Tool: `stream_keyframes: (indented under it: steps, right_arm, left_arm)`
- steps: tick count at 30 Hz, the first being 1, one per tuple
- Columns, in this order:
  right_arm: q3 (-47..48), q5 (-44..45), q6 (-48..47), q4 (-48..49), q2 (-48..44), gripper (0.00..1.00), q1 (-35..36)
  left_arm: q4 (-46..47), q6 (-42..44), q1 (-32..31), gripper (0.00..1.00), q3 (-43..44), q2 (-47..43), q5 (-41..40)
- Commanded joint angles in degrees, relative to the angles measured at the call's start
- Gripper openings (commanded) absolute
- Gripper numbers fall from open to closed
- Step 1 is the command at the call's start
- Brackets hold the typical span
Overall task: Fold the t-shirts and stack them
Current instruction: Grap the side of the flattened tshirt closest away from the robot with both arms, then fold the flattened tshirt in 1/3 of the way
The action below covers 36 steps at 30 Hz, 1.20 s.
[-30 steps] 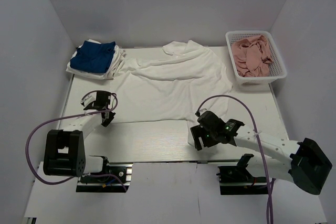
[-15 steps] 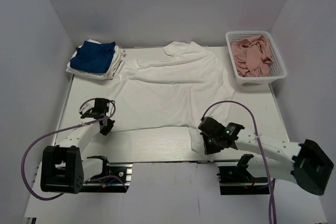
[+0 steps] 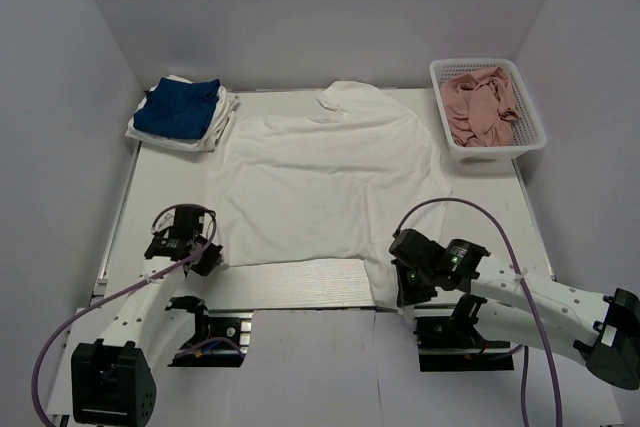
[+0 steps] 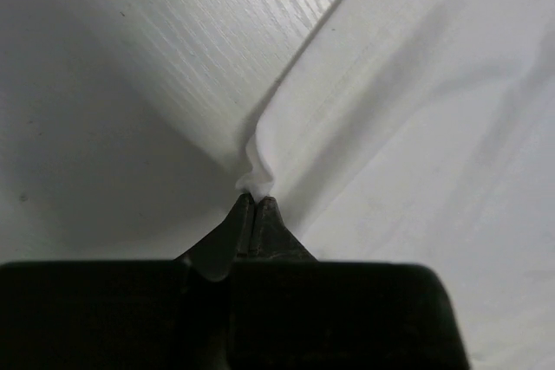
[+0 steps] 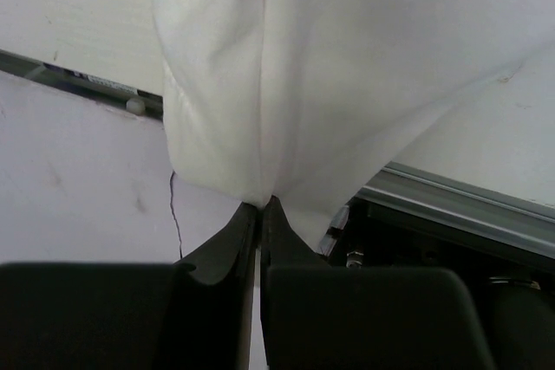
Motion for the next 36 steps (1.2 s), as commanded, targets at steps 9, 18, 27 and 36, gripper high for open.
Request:
stream_keyframes:
  steps: [9,18,27,36]
  right_arm:
    - [11.16,25.21,-3.35,6.59,8.38,0.00,-1.98]
    - [19.33,35.69,-11.52,16.61,15.58,0.00,-9.10]
    - [25.13,37.11,-20.14,27.60,22.79,0.00,-17.89]
    - [31.64,30.61,-24.44,30.50,34.03,0.00,-26.94]
  left_arm:
    - [5.84,-1.59,0.36,0.00,8.68,4.68,-2.35]
    - [11.20,-2.74,1.06,0.00,16.50,11.54,-6.30]
    - [16.99,-4.76,1.58,0.00,22.65,19.27,-13.69]
    - [17.00,-6.61,2.11,0.00,31.71,32.80,-18.00]
